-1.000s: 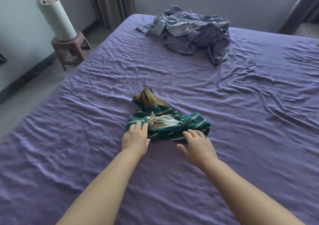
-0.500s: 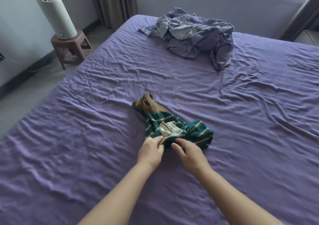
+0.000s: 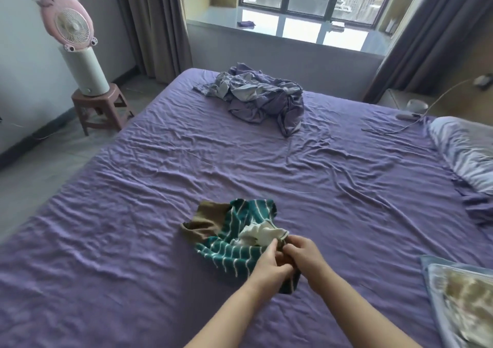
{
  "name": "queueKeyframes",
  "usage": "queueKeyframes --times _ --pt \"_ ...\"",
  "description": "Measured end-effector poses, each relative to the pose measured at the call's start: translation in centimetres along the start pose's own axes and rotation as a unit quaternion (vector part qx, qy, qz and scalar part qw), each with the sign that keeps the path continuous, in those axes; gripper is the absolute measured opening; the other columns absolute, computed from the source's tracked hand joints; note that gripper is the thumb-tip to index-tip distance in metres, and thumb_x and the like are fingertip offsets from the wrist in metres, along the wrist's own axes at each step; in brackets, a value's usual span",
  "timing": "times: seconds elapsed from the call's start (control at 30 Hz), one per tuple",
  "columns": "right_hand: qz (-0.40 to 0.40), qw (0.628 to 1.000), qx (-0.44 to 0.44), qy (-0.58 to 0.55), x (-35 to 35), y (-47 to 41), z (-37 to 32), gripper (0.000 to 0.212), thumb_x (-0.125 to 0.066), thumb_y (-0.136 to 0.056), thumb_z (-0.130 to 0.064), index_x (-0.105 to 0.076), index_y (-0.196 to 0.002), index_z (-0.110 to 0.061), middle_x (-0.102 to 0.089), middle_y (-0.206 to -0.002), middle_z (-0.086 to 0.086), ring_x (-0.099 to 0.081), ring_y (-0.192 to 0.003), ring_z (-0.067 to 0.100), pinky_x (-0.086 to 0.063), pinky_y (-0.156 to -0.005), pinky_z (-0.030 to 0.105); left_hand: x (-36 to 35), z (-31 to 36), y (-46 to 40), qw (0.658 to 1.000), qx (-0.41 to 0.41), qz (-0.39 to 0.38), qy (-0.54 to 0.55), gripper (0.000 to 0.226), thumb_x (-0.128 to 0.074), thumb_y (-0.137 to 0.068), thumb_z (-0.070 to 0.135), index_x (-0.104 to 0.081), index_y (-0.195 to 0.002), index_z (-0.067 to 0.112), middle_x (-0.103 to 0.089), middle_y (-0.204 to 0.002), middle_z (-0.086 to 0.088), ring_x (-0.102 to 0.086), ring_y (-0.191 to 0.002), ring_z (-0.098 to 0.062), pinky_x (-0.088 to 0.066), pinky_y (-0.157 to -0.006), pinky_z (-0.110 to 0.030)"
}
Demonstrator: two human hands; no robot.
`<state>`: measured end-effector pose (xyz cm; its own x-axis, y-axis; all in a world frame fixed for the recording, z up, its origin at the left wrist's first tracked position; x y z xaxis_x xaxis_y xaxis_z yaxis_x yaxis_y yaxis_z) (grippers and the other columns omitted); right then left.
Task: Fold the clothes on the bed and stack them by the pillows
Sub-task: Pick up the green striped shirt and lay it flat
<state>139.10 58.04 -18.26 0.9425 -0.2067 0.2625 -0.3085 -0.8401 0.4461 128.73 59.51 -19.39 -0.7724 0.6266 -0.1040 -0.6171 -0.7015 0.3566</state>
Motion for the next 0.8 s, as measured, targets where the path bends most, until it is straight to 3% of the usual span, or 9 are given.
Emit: queueKeyframes --times 0.07,0.17,0.27,0.33,0.43,0.53,0.63,0.8 --pt "0.017 1.000 0.016 0.008 2.7 2.8 -1.0 0.027 -0.042 -0.085 0.011 -0.067 -0.086 0.000 -0.064 -0.076 0.011 -0.059 -0.069 0.018 -0.048 -0.067 0.030 -2.7 1.5 2.1 1.000 0.001 -0.012 0.009 0.058 -0.055 -0.070 0.006 -0.046 -0.120 0.035 -0.056 -0.076 -0.007 -0.057 -0.076 -0.020 -0.050 -0.077 -0.033" --pt "0.011 0.999 0.047 0.025 6.9 7.1 -2.7 0.032 -0.042 -0.090 0.002 -0.070 -0.094 -0.013 -0.069 -0.079 0.004 -0.061 -0.072 0.014 -0.049 -0.068 0.028 -4.6 3.6 4.9 0.988 -0.048 0.116 -0.084 0.039 -0.057 -0.079 0.011 -0.059 -0.106 0.039 -0.061 -0.072 0.000 -0.059 -0.070 -0.019 -0.055 -0.079 -0.042" --pt "-0.015 0.996 0.078 0.048 11.0 11.7 -4.9 0.033 -0.043 -0.093 -0.007 -0.070 -0.094 -0.025 -0.070 -0.079 -0.003 -0.063 -0.072 0.011 -0.050 -0.064 0.023 -5.1 5.9 8.1 0.937 -0.102 0.278 -0.187 0.020 -0.055 -0.091 0.018 -0.065 -0.107 0.024 -0.069 -0.094 0.002 -0.063 -0.085 -0.013 -0.050 -0.080 -0.028" --pt "-0.018 0.992 0.110 0.062 13.6 15.2 -6.4 0.036 -0.044 -0.093 -0.007 -0.072 -0.089 -0.030 -0.071 -0.075 -0.009 -0.065 -0.067 0.006 -0.049 -0.059 0.017 -5.8 7.7 10.1 0.914 -0.117 0.319 -0.222 0.023 -0.052 -0.094 0.019 -0.062 -0.114 0.020 -0.064 -0.104 0.000 -0.060 -0.088 -0.012 -0.046 -0.075 -0.024" --pt "-0.007 0.983 0.155 0.096 17.3 20.8 -8.3 0.039 -0.045 -0.093 -0.007 -0.072 -0.082 -0.033 -0.069 -0.069 -0.012 -0.063 -0.061 0.001 -0.048 -0.056 0.013 -8.5 10.3 12.4 0.912 -0.125 0.263 -0.290 0.028 -0.052 -0.093 0.016 -0.060 -0.119 0.019 -0.059 -0.108 -0.001 -0.056 -0.085 -0.010 -0.045 -0.072 -0.022" --pt "0.008 0.972 0.198 0.128 20.9 26.5 -9.7 0.043 -0.045 -0.091 -0.005 -0.072 -0.073 -0.032 -0.067 -0.067 -0.008 -0.059 -0.058 0.004 -0.046 -0.058 0.015 -13.2 11.6 14.6 0.919 -0.123 0.121 -0.354 0.036 -0.062 -0.086 0.018 -0.060 -0.122 0.022 -0.059 -0.115 0.001 -0.058 -0.096 -0.010 -0.050 -0.080 -0.024" --pt "0.041 0.962 0.230 0.143 24.4 31.9 -10.6 0.042 -0.047 -0.090 -0.005 -0.072 -0.071 -0.033 -0.066 -0.070 -0.009 -0.057 -0.057 0.000 -0.045 -0.056 0.011 -18.9 11.2 17.2 0.922 -0.111 0.020 -0.369 0.045 -0.070 -0.080 0.023 -0.059 -0.123 0.029 -0.055 -0.119 0.004 -0.054 -0.099 -0.005 -0.049 -0.073 -0.016" --pt "0.060 0.951 0.258 0.159 29.5 39.2 -11.2 0.033 -0.049 -0.092 -0.012 -0.072 -0.082 -0.033 -0.069 -0.081 -0.015 -0.061 -0.072 0.000 -0.047 -0.067 0.009 -26.9 11.6 21.4 0.945 -0.145 -0.015 -0.293 0.045 -0.075 -0.078 0.032 -0.059 -0.119 0.031 -0.056 -0.114 0.010 -0.052 -0.108 -0.012 -0.045 -0.086 -0.026"
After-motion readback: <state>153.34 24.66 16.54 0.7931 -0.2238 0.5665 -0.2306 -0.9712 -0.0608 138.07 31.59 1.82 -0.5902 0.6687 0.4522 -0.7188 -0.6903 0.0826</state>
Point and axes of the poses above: each hand's wrist, its own y-axis away from the middle knuckle, its own x-axis out of the back of the hand, z = x × y, the point moved 3 cm from there along -y, towards the middle knuckle
